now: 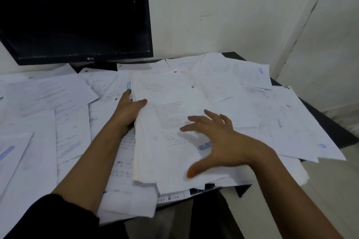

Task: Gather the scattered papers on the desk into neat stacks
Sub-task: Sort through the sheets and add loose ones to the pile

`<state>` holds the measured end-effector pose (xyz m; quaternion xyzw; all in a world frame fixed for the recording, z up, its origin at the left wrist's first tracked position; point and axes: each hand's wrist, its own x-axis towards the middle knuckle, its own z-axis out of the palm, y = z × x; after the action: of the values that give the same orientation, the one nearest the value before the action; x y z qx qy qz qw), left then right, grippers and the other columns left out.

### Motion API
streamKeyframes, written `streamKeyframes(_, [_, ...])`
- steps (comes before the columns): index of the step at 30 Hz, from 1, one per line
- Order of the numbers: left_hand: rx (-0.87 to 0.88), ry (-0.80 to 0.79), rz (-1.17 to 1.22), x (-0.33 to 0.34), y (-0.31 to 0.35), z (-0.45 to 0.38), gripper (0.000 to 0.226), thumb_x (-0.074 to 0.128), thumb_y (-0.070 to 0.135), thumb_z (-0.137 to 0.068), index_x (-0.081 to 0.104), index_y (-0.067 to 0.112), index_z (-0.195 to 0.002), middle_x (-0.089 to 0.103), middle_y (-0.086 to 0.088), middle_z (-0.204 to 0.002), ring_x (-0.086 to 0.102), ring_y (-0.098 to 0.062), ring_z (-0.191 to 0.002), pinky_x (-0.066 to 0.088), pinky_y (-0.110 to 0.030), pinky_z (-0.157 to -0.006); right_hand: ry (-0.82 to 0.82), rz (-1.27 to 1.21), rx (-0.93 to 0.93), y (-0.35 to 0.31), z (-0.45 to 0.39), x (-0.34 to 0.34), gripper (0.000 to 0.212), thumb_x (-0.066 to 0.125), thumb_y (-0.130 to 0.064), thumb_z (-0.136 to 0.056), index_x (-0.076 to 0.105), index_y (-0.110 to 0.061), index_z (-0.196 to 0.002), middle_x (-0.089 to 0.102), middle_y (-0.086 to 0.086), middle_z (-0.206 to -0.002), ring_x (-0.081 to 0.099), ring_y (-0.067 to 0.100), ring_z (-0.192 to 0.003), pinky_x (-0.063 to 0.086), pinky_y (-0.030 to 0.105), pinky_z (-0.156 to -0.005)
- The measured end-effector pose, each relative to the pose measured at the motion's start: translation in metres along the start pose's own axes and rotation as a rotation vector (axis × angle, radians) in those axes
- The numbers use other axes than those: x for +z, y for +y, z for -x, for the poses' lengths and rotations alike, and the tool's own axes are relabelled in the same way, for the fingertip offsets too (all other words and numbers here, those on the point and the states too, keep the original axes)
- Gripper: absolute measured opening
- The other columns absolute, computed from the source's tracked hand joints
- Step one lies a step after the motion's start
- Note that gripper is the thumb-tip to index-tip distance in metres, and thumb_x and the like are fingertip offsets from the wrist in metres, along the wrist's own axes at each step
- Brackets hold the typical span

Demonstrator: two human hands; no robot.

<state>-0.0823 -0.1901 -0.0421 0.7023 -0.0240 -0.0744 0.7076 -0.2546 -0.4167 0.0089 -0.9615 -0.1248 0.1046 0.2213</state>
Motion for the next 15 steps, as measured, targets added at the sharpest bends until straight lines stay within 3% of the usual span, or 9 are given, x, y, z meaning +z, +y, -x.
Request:
streamKeyframes(2, [-0.002, -0.007, 0.012, 0.000, 0.000, 0.002, 0.056, 0.066, 0.014, -0.092, 0.042, 0.016, -0.143, 0.061, 0.003, -0.121, 0.064, -0.013, -0.101, 0.058, -0.024, -0.072, -0.069, 0.113, -0.070, -0.012, 0.009, 0.015, 0.109, 0.072, -0.077, -0.055, 0.017, -0.053, -0.145, -0.002, -0.020, -0.160, -0.027, 0.007, -0.143, -0.021, 0.050, -0.114])
streamKeyframes(5, [-0.016, -0.013, 0.031, 0.000, 0.001, 0.007, 0.058, 0.069, 0.017, -0.090, 0.043, 0.017, -0.142, 0.062, 0.003, -0.124, 0.066, -0.017, -0.105, 0.057, -0.033, -0.084, -0.090, 0.200, -0.089, -0.017, 0.008, 0.029, 0.110, 0.072, -0.075, -0.058, 0.011, -0.051, -0.147, -0.006, -0.014, -0.161, -0.032, 0.011, -0.142, -0.021, 0.055, -0.112])
streamKeyframes(11, [-0.002, -0.044, 0.036, 0.001, 0.002, 0.010, 0.048, 0.068, 0.015, -0.091, 0.051, 0.018, -0.135, 0.067, 0.007, -0.114, 0.069, -0.013, -0.098, 0.059, -0.024, -0.071, 0.018, 0.162, -0.035, -0.010, 0.000, 0.026, 0.091, 0.071, -0.068, -0.067, 0.026, -0.049, -0.144, 0.009, -0.015, -0.160, -0.017, 0.010, -0.147, -0.018, 0.050, -0.115])
streamKeyframes(15, [0.007, -0.064, 0.024, -0.002, -0.001, 0.008, 0.050, 0.069, 0.013, -0.089, 0.052, 0.016, -0.136, 0.067, 0.001, -0.120, 0.069, -0.016, -0.101, 0.059, -0.029, -0.078, 0.114, 0.088, 0.029, -0.004, -0.006, 0.026, 0.083, 0.070, -0.067, -0.071, 0.033, -0.047, -0.142, 0.018, -0.013, -0.158, -0.005, 0.013, -0.148, -0.011, 0.049, -0.117])
